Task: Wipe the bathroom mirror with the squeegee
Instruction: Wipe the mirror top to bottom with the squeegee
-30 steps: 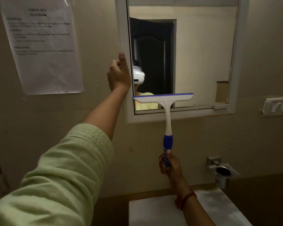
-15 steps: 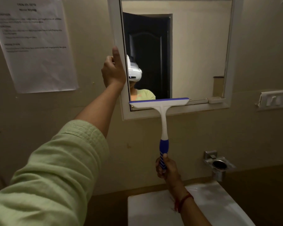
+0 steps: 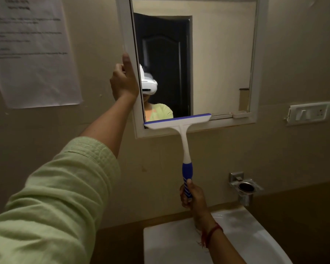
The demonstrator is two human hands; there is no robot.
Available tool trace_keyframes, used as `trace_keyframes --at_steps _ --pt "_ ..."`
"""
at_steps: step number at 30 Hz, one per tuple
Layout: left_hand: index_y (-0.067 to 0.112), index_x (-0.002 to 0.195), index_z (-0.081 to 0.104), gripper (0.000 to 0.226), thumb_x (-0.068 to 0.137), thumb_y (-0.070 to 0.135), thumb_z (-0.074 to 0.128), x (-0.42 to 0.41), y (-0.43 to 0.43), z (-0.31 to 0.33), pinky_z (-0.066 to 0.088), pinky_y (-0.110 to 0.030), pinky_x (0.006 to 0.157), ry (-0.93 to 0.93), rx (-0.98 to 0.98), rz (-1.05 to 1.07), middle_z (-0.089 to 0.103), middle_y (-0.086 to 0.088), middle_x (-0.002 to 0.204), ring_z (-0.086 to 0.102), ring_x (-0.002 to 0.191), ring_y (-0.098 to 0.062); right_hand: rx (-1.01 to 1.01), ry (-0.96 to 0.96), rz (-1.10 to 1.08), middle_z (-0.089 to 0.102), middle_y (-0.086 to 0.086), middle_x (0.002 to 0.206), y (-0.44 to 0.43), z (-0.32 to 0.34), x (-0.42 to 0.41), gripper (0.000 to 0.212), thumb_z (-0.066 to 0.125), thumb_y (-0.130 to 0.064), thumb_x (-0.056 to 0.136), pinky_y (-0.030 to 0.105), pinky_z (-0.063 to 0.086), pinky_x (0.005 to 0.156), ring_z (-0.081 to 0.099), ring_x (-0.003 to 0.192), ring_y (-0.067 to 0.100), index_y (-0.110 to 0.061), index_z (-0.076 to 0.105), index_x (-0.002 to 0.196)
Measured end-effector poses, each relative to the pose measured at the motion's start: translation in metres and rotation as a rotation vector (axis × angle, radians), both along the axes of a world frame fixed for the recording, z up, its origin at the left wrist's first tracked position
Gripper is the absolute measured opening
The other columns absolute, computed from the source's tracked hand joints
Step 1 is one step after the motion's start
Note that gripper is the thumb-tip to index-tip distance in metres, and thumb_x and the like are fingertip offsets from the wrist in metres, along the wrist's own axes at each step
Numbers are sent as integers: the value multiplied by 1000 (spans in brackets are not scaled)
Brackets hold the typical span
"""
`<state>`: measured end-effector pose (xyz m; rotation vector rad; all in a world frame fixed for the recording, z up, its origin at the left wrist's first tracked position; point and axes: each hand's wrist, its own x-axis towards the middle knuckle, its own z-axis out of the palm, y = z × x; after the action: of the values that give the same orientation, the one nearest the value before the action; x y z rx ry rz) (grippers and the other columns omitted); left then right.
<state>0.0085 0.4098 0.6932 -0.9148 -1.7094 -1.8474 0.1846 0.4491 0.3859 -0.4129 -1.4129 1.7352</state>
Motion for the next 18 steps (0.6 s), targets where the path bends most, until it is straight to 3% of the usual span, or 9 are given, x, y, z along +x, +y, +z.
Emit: trace_keyframes --at_steps 5,9,12,15,18 --pt "26 61 34 44 97 49 26 0 0 1 34 -2 50 6 -3 -9 40 10 61 37 55 0 -19 -50 -40 44 -7 40 -4 2 7 53 56 -62 68 18 31 38 36 38 10 -9 53 62" --pt "24 62 35 44 97 49 26 -1 0 0 32 1 52 8 -5 -23 40 10 61 37 55 1 22 21 -109 42 -7 38 -10 11 11 69 64 -79 48 16 28 37 34 33 5 -11 51 55" --pt "15 73 42 45 97 50 26 -4 0 0 33 -4 49 3 -13 -22 40 9 61 37 56 0 39 127 -160 41 -8 38 -12 34 13 54 61 -66 61 15 28 36 33 32 4 -14 52 53" --pt "19 68 41 45 97 50 26 -4 -1 0 33 -1 50 17 -14 -21 40 9 61 37 55 0 83 207 -226 43 -10 40 -12 75 16 44 57 -54 81 14 29 37 35 34 3 -15 51 60" --pt "15 75 45 46 97 50 25 -3 -1 0 32 -9 46 26 -18 -20 41 9 61 38 55 0 127 231 -275 46 -10 42 -11 122 26 39 46 -53 80 14 31 37 37 36 2 -18 53 65"
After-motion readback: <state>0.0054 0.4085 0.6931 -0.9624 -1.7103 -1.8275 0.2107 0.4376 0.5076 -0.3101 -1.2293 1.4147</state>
